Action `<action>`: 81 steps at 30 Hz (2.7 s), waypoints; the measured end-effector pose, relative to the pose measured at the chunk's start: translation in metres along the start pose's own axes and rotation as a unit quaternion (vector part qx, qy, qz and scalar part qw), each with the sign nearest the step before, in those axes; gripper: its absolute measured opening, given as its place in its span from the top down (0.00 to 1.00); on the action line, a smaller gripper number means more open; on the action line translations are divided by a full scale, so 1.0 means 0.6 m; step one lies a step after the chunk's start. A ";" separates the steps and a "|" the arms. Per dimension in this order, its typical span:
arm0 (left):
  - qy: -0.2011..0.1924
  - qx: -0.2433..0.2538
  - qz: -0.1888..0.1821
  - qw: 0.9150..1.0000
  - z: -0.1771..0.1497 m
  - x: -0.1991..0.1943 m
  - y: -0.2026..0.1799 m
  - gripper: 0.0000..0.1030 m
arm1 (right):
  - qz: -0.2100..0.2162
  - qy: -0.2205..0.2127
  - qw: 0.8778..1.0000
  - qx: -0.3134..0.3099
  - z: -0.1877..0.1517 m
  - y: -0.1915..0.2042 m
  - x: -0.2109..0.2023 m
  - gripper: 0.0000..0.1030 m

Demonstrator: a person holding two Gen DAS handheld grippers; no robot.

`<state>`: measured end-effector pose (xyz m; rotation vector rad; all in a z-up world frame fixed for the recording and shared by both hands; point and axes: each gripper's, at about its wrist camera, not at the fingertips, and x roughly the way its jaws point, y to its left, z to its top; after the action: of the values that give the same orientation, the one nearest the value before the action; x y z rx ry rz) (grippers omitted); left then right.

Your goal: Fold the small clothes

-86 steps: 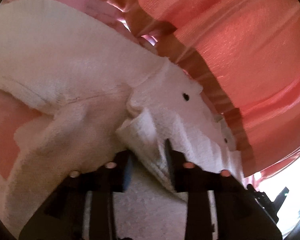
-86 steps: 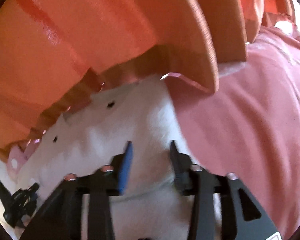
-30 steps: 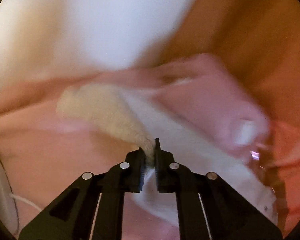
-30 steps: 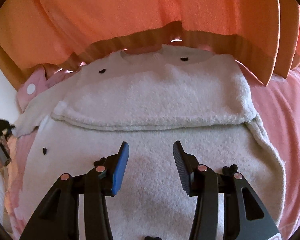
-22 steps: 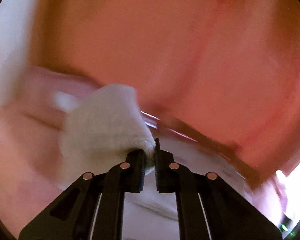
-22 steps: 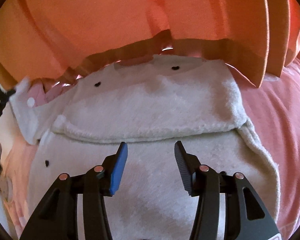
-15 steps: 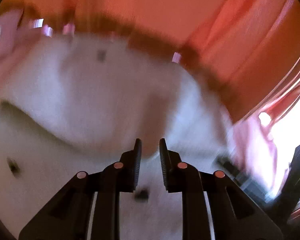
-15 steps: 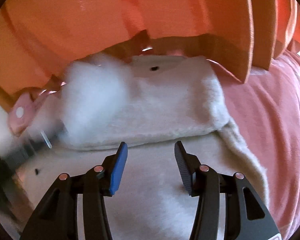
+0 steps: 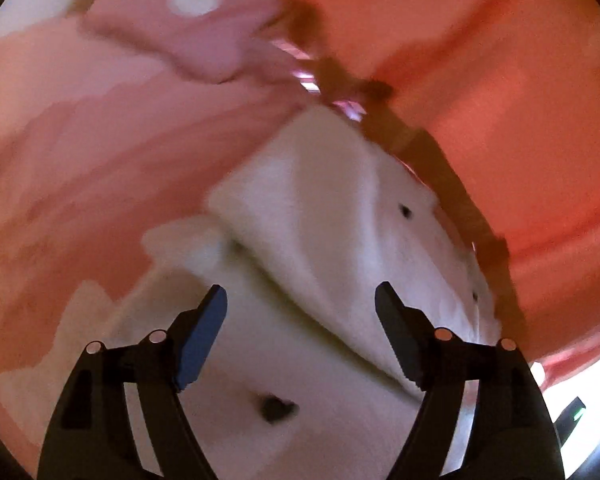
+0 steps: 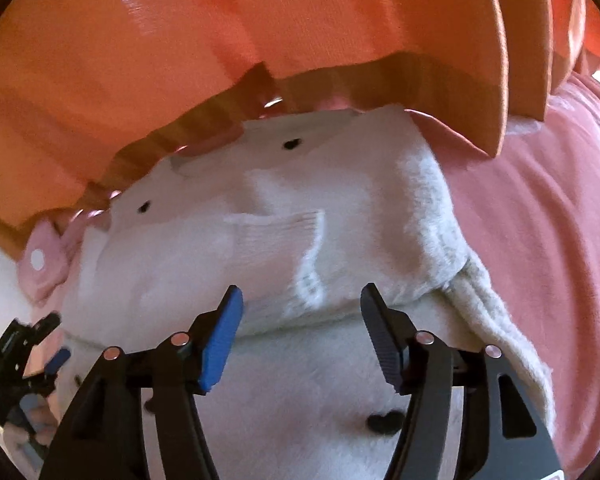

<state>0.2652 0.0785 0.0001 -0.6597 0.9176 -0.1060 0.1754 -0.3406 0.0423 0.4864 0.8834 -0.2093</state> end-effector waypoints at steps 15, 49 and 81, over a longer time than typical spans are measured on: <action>-0.001 -0.012 -0.011 1.000 0.029 0.051 0.017 0.86 | 0.104 -0.144 0.980 -0.087 0.065 0.060 -0.109 0.91; -0.025 0.089 0.092 0.991 -0.006 0.032 -0.036 0.82 | -0.054 -0.049 0.997 -0.026 0.064 -0.028 0.000 0.83; -0.019 0.096 0.098 0.990 -0.006 0.039 -0.035 0.55 | 0.002 -0.031 1.000 -0.005 0.084 -0.038 0.008 0.57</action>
<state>0.2807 0.0517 -0.0060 -0.3893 0.9175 -0.0064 0.2049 -0.3849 0.0582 0.4699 0.8228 -0.2141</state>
